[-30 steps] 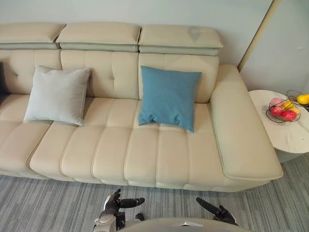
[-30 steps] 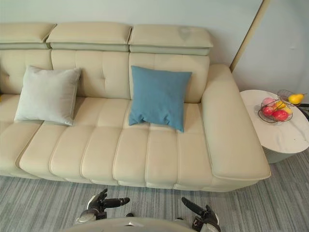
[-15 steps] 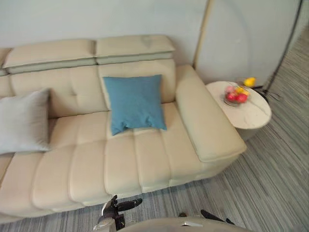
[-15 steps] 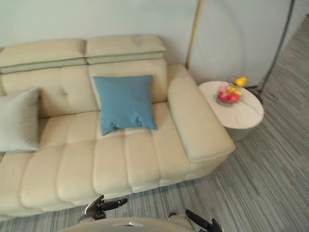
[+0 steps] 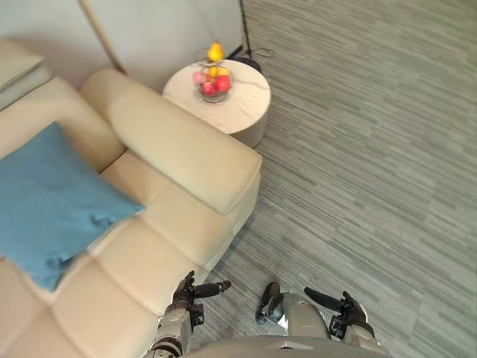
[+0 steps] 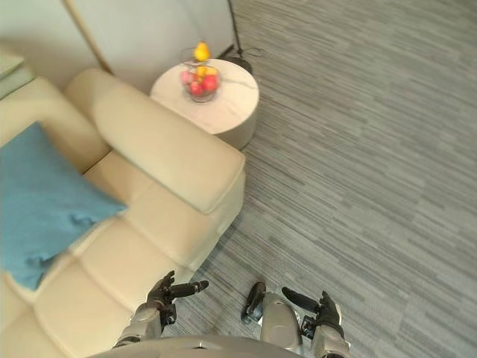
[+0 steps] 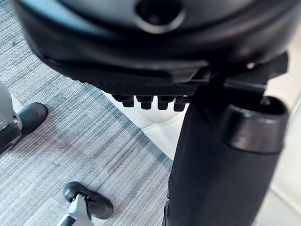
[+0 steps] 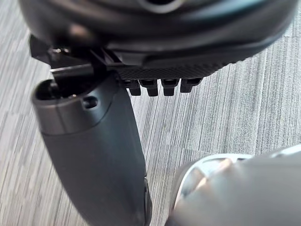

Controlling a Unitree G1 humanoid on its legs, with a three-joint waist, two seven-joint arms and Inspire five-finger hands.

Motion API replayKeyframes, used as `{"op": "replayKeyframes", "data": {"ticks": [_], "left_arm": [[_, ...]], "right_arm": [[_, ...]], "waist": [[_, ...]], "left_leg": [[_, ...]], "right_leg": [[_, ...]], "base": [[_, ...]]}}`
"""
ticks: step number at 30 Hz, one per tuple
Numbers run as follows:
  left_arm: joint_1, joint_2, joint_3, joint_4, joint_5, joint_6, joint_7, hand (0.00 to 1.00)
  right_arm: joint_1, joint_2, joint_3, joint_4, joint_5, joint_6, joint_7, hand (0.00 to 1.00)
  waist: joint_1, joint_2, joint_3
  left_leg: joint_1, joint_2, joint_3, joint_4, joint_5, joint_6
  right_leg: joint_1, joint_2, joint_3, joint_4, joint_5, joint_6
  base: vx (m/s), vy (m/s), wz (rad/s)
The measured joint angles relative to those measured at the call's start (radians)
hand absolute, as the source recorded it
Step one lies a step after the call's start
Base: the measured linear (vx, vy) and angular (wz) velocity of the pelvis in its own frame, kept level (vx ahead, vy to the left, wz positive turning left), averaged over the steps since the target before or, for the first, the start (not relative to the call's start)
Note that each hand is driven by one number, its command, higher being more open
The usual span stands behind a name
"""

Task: Pick up cushions and gather them together orderly.

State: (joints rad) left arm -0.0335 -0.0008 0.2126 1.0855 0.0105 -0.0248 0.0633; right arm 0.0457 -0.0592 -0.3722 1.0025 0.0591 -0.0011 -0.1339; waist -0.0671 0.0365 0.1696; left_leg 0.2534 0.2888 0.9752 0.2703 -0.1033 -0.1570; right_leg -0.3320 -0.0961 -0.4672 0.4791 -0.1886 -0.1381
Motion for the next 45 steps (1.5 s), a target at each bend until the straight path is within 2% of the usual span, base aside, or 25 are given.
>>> {"op": "replayKeyframes", "data": {"ticks": [1,2,4,7,9,13,16,18,19,20,24,25,27,28,29,32,34,35,36,37,39,42,43,44,45], "left_arm": [[0.005,0.001,0.0,0.002,0.0,0.008,0.0,1.0],[0.018,0.0,0.002,0.003,0.0,0.012,-0.001,1.0],[0.017,-0.001,0.017,-0.004,0.0,0.014,-0.003,1.0],[0.02,0.002,0.046,-0.036,-0.002,-0.008,0.0,1.0],[0.017,-0.01,0.046,-0.054,-0.002,-0.02,0.001,1.0],[0.006,-0.046,0.047,-0.095,-0.002,-0.04,0.002,1.0],[0.006,-0.062,0.048,-0.113,-0.003,-0.043,0.001,1.0],[0.007,-0.062,0.049,-0.108,-0.004,-0.042,0.001,1.0],[0.005,-0.051,0.051,-0.097,-0.004,-0.034,0.001,1.0],[0.005,-0.045,0.05,-0.095,-0.003,-0.029,0.001,1.0],[-0.011,-0.027,0.048,-0.077,-0.004,-0.008,0.01,1.0],[-0.011,-0.024,0.044,-0.07,-0.012,-0.007,0.018,1.0],[-0.012,-0.012,0.043,-0.046,-0.024,-0.006,0.019,1.0],[-0.012,-0.009,0.042,-0.045,-0.024,-0.007,0.019,1.0],[-0.014,0.008,0.025,-0.007,-0.025,-0.004,0.017,1.0],[-0.009,0.006,-0.04,-0.002,-0.027,-0.005,0.008,1.0],[-0.004,0.005,-0.04,-0.006,-0.022,-0.01,0.001,1.0],[0.004,0.005,-0.036,-0.015,-0.021,-0.009,0.001,1.0],[0.007,0.006,-0.006,-0.031,-0.019,-0.004,-0.001,1.0],[0.008,0.012,0.006,-0.056,-0.019,-0.008,0.0,1.0],[0.012,0.024,0.008,-0.086,-0.02,-0.02,0.002,1.0],[0.009,0.005,0.006,-0.113,-0.019,-0.032,0.0,1.0],[0.008,-0.003,0.005,-0.121,-0.019,-0.032,0.0,1.0],[0.012,-0.02,0.003,-0.115,-0.02,-0.032,0.001,1.0],[0.011,-0.019,0.004,-0.107,-0.021,-0.03,-0.001,1.0]], "right_arm": [[0.0,-0.002,0.0,0.017,0.0,0.001,0.0,1.0],[0.001,0.004,-0.001,0.035,0.0,0.004,-0.001,1.0],[0.011,0.005,-0.001,0.033,0.0,0.013,-0.005,1.0],[0.015,0.009,0.002,0.032,0.0,0.017,-0.009,1.0],[0.014,0.011,0.002,0.025,0.001,0.017,-0.009,1.0],[0.019,0.015,0.012,0.01,0.002,0.017,-0.017,1.0],[0.011,0.011,0.039,0.009,0.003,0.017,-0.024,1.0],[0.015,0.017,0.049,-0.002,0.003,0.017,-0.024,1.0],[0.017,0.039,0.05,-0.011,0.004,0.013,-0.023,1.0],[0.019,0.052,0.05,-0.011,0.005,0.012,-0.022,1.0],[0.015,0.084,0.062,-0.041,0.011,0.014,-0.001,1.0],[0.007,0.086,0.062,-0.055,0.011,0.008,0.001,1.0],[-0.007,0.09,0.061,-0.056,0.01,0.002,0.002,1.0],[-0.007,0.091,0.062,-0.055,0.01,0.001,0.002,1.0],[-0.02,0.077,0.061,-0.04,0.009,-0.006,0.001,1.0],[-0.021,0.042,0.059,0.025,0.001,-0.003,-0.005,1.0],[-0.014,0.028,0.057,0.056,0.002,-0.003,-0.008,1.0],[-0.006,0.029,0.056,0.055,0.003,-0.003,-0.008,1.0],[0.004,0.029,0.065,0.049,0.016,-0.004,-0.005,1.0],[0.009,0.037,0.067,0.04,0.023,-0.004,-0.006,1.0],[0.01,0.048,0.074,0.029,0.025,-0.004,-0.016,1.0],[0.002,0.058,0.077,0.011,0.034,-0.002,-0.022,1.0],[0.002,0.058,0.079,0.008,0.036,-0.002,-0.021,1.0],[0.004,0.045,0.079,0.002,0.04,0.0,-0.017,1.0],[0.001,0.041,0.078,0.008,0.041,-0.001,-0.019,1.0]], "waist": [[0.0,-0.004,0.002],[0.001,-0.012,0.015],[0.002,-0.004,0.027],[0.016,-0.012,0.032],[0.031,-0.016,0.035],[0.058,-0.022,0.032],[0.065,-0.021,0.03],[0.071,-0.014,0.018],[0.073,-0.043,0.009],[0.074,-0.057,-0.001],[0.096,-0.076,-0.009],[0.103,-0.067,-0.004],[0.111,-0.057,-0.005],[0.112,-0.059,-0.007],[0.106,-0.035,-0.014],[0.103,-0.042,-0.014],[0.104,-0.035,-0.017],[0.105,-0.019,-0.017],[0.103,-0.013,-0.01],[0.107,-0.021,-0.003],[0.125,-0.036,0.012],[0.139,-0.034,0.012],[0.148,-0.033,0.01],[0.153,0.001,-0.002],[0.155,-0.002,-0.003]], "left_leg": [[-0.008,0.033,-0.008,0.092,0.013,0.019],[-0.036,0.109,-0.062,0.292,-0.002,0.077],[-0.093,0.164,-0.16,0.489,-0.073,0.113],[-0.28,0.093,-0.46,0.589,-0.186,0.077],[-0.345,0.045,-0.534,0.517,-0.205,0.09],[-0.473,-0.096,-0.79,0.28,-0.198,0.082],[-0.511,-0.154,-0.939,0.173,-0.167,0.077],[-0.488,-0.145,-0.944,0.12,-0.08,0.101],[-0.456,-0.139,-0.885,0.116,-0.063,0.078],[-0.447,-0.139,-0.855,0.114,-0.071,0.089],[-0.359,-0.139,-0.707,0.097,-0.102,0.138],[-0.318,-0.133,-0.667,0.093,-0.111,0.143],[-0.253,-0.115,-0.596,0.068,-0.115,0.136],[-0.251,-0.116,-0.591,0.068,-0.117,0.134],[-0.221,-0.092,-0.553,0.072,-0.112,0.111],[-0.216,-0.114,-0.584,0.073,-0.156,0.058],[-0.221,-0.119,-0.597,0.057,-0.169,0.056],[-0.234,-0.091,-0.599,0.113,-0.119,0.072],[-0.308,-0.012,-0.612,0.378,-0.115,0.109],[-0.365,0.017,-0.635,0.524,-0.071,0.171],[-0.458,0.015,-0.691,0.694,-0.155,0.166],[-0.565,-0.074,-0.742,0.523,-0.206,0.142],[-0.585,-0.103,-0.77,0.407,-0.188,0.126],[-0.589,-0.11,-0.825,0.258,-0.098,0.083],[-0.581,-0.121,-0.822,0.269,-0.091,0.092]], "right_leg": [[0.008,0.012,0.023,0.0,-0.009,-0.005],[0.045,0.039,0.072,-0.022,-0.016,-0.009],[0.1,0.082,0.116,-0.056,-0.016,-0.01],[0.185,0.167,0.262,-0.086,-0.028,-0.012],[0.211,0.19,0.336,-0.093,-0.027,-0.009],[0.25,0.225,0.524,-0.126,-0.026,0.022],[0.261,0.253,0.641,-0.126,-0.036,0.045],[0.267,0.283,0.736,-0.092,-0.063,0.085],[0.255,0.273,0.771,-0.046,-0.096,0.133],[0.241,0.263,0.768,-0.028,-0.108,0.158],[0.163,0.132,0.519,0.119,-0.129,0.231],[0.134,0.043,0.349,0.163,-0.138,0.221],[0.137,-0.046,0.126,0.018,-0.12,0.185],[0.137,-0.05,0.112,0.002,-0.107,0.18],[0.164,-0.036,0.041,-0.029,-0.076,0.114],[0.241,-0.024,0.072,-0.101,-0.079,0.106],[0.288,-0.002,0.091,-0.136,-0.081,0.103],[0.31,0.029,0.101,-0.145,-0.085,0.1],[0.366,0.068,0.118,-0.172,-0.088,0.097],[0.392,0.075,0.132,-0.187,-0.088,0.096],[0.447,0.073,0.207,-0.215,-0.096,0.084],[0.479,0.032,0.335,-0.24,-0.107,0.098],[0.478,0.016,0.371,-0.246,-0.129,0.136],[0.476,0.026,0.407,-0.247,-0.15,0.172],[0.481,0.017,0.435,-0.239,-0.163,0.19]], "base": [[0.22,-0.317,-1.24],[0.17,-0.285,-0.97],[0.14,-0.22,-1.04],[0.11,-0.045,-1.38],[0.06,0.019,-1.36],[0.09,0.085,-1.34],[0.23,0.168,-1.27],[0.37,0.241,-1.64],[0.35,0.217,-1.8],[0.41,0.211,-1.27],[0.29,0.105,-1.1],[0.25,0.016,-1.32],[0.31,-0.075,-1.21],[0.31,-0.159,-1.01],[0.26,-0.164,-0.6],[0.21,-0.154,-0.36],[0.18,-0.059,-0.34],[0.24,-0.076,-0.53],[0.19,-0.074,-0.56],[0.22,-0.06,-0.8],[0.19,0.035,-0.85],[0.25,0.191,-1.22],[0.33,0.317,-1.35],[0.23,0.223,-1.17],[0.24,0.197,-0.71]]}}
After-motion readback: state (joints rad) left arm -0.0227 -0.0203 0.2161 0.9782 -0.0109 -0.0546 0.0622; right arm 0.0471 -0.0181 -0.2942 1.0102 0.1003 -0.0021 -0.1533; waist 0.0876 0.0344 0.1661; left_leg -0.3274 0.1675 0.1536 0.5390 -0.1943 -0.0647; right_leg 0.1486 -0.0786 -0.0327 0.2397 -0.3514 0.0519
